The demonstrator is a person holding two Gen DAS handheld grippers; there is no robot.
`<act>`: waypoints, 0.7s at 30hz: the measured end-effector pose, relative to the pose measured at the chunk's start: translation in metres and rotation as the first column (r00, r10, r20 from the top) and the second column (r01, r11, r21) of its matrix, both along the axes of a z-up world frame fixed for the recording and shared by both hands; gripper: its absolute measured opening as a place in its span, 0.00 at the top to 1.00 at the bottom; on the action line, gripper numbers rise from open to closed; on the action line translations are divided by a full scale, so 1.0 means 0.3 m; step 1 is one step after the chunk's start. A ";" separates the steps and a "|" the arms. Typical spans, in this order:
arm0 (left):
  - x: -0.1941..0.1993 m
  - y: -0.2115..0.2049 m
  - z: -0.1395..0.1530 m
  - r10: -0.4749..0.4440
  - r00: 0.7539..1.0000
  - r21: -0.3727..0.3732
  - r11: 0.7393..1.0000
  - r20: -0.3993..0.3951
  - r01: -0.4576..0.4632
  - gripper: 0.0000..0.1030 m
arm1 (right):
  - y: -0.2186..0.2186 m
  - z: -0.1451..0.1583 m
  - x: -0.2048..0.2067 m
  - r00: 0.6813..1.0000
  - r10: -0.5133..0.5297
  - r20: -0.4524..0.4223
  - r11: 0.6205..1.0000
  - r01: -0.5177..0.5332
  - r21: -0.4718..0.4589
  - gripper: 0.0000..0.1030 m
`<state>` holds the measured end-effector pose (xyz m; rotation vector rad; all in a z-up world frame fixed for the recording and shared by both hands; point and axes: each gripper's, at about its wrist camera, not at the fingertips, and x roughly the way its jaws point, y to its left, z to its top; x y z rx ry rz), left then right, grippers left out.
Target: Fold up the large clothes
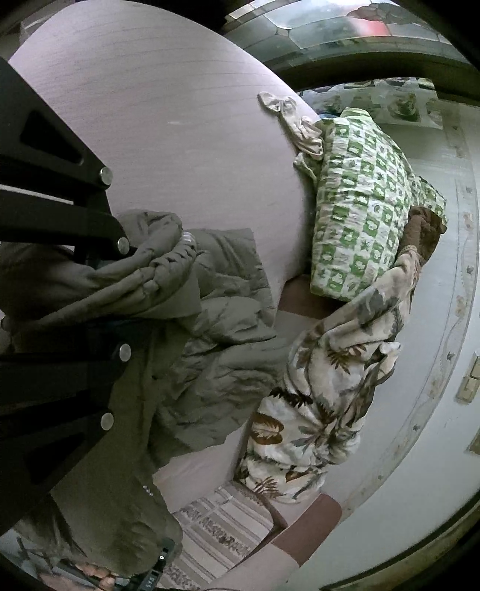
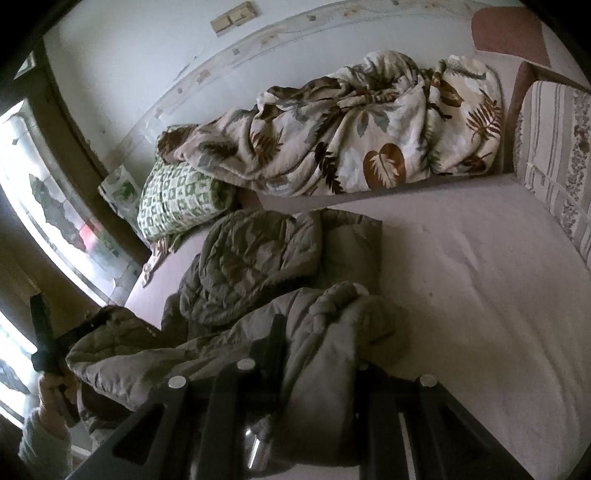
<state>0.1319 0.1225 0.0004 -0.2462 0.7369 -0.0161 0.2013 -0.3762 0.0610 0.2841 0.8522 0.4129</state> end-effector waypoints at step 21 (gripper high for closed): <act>0.472 0.046 0.018 0.061 0.998 0.112 0.992 0.018 -0.063 0.84 | 0.098 -0.029 0.553 0.991 -0.131 0.001 0.991 0.131 -0.029 0.83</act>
